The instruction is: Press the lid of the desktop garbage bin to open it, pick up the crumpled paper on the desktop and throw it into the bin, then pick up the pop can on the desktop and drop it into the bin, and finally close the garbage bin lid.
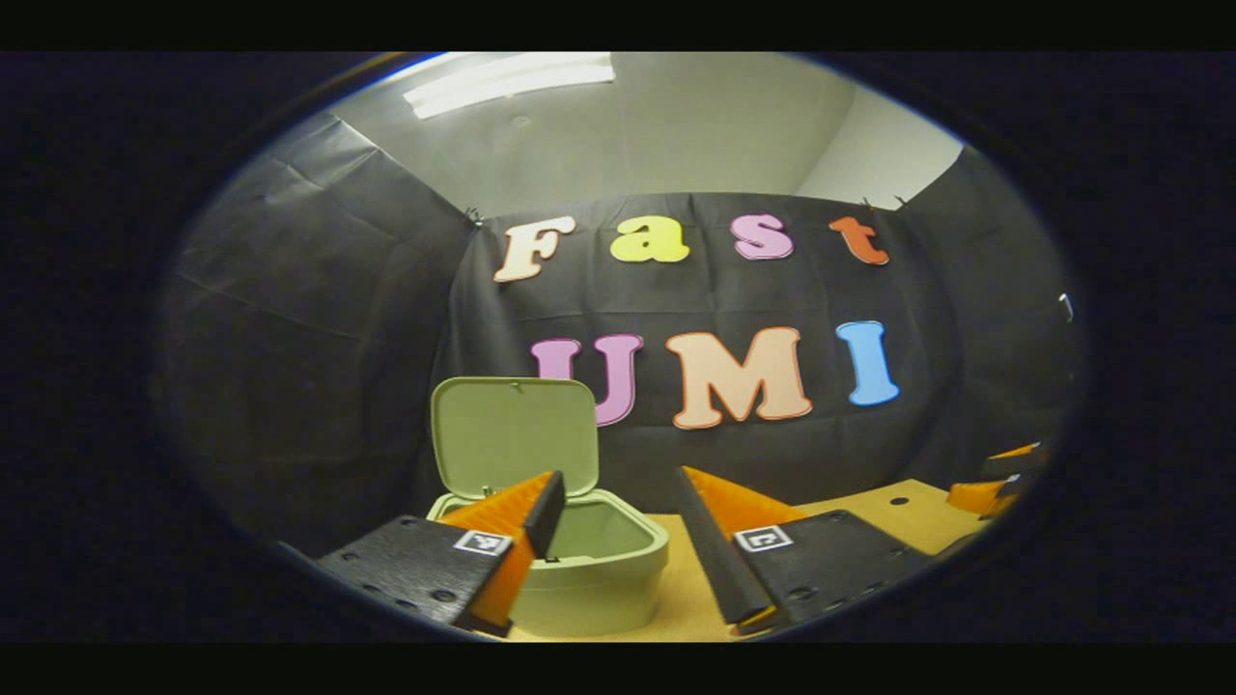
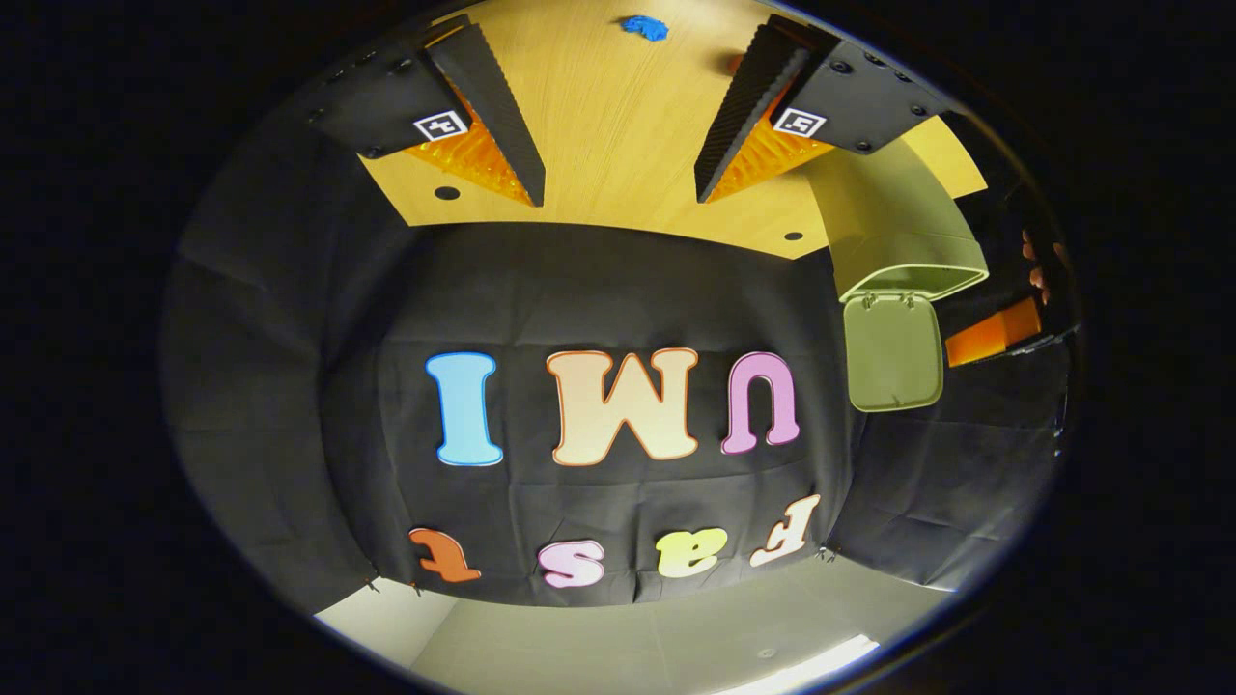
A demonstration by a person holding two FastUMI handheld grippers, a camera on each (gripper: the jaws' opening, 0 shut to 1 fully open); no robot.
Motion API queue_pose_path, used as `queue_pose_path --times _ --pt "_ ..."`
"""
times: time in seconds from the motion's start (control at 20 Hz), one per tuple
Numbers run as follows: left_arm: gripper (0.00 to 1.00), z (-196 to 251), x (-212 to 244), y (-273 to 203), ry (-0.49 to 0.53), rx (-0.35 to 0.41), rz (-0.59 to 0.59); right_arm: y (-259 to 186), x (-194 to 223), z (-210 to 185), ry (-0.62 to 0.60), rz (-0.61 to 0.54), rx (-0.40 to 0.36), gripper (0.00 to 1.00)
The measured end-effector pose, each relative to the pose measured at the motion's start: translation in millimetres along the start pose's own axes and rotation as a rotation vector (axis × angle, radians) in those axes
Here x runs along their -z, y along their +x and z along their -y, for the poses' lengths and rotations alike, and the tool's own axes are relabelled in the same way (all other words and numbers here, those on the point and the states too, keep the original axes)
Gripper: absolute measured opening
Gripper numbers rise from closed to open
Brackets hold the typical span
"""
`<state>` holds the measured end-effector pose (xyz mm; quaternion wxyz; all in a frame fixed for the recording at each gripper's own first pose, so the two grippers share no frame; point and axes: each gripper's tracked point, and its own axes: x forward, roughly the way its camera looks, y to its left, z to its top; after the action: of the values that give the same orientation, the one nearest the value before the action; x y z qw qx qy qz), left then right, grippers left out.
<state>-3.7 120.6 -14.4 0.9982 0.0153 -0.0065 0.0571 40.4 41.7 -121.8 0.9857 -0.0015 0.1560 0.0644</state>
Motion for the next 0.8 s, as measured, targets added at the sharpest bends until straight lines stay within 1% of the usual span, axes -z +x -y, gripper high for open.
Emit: queue_pose_path --times 0.05,0.15,0.25,0.3,0.4,0.6,0.8 --pt "0.81 0.0 -3.3 -3.3 0.007 -0.004 0.004 4.3 9.9 -1.3 -0.009 -0.020 -0.010 0.98" --pt "0.83 4.4 -10.1 -9.7 0.003 -0.007 0.021 13.7 32.2 -4.6 -0.027 -0.066 -0.027 1.00" --pt "0.93 4.4 -11.9 -14.7 0.003 -0.015 0.025 21.5 62.2 -6.3 -0.045 -0.132 -0.039 0.98" --pt "0.93 3.8 -10.4 -18.0 0.006 -0.020 0.022 25.7 77.3 -7.3 -0.051 -0.165 -0.044 1.00" --pt "0.93 -1.9 -9.5 -21.4 0.010 -0.034 0.017 31.7 106.6 -7.3 -0.064 -0.232 -0.052 0.98" --pt "0.93 -16.8 -8.7 -28.7 0.020 -0.070 0.009 44.8 163.9 -6.0 -0.093 -0.382 -0.062 0.99" --pt "0.94 -32.5 -10.5 -33.6 0.045 -0.106 0.010 44.0 212.0 -3.1 -0.126 -0.517 -0.058 0.99"
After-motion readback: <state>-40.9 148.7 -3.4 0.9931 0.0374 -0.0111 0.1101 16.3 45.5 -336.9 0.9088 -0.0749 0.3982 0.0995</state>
